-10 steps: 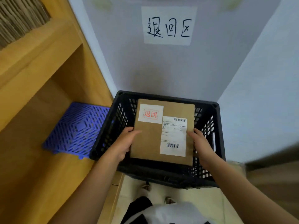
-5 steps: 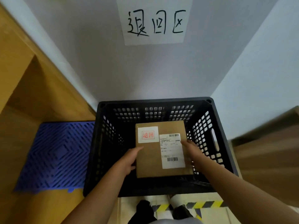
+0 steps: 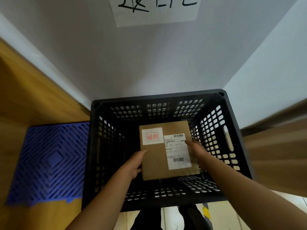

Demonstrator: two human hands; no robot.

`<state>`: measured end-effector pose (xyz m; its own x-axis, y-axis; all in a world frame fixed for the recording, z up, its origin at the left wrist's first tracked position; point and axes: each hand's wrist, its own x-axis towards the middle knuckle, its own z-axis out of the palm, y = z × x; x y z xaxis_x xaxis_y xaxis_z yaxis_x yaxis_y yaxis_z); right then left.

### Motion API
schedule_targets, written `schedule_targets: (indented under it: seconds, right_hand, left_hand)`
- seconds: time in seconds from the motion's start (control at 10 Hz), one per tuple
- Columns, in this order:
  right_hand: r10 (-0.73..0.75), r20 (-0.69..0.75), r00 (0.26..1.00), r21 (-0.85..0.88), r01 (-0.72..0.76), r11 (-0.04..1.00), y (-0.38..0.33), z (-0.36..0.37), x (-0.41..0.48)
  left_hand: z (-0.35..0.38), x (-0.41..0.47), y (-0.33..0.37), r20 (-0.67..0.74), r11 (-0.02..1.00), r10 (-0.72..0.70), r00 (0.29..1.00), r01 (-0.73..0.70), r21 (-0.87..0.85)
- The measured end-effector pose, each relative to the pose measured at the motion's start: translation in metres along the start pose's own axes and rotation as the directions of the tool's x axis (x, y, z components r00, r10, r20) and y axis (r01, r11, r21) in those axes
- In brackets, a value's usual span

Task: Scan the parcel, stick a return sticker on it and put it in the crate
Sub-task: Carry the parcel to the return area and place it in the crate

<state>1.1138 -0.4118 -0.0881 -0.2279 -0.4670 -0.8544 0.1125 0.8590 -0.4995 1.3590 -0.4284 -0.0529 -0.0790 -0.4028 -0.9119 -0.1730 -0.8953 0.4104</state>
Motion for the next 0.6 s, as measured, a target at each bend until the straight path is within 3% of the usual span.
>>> schedule_targets:
  seconds: [0.5,0.6]
  right_hand:
    - [-0.031,-0.053,0.998,0.023,0.032,0.999,0.013,0.005,0.007]
    - [-0.076,-0.077,0.994,0.035,0.079,0.996,0.008,0.004,-0.003]
  left_hand:
    - [-0.003,-0.001,0.002,0.010,0.999,-0.016,1.000,0.016,-0.030]
    - [-0.002,-0.007,0.005,-0.024,0.999,0.052,0.998,-0.052,0.005]
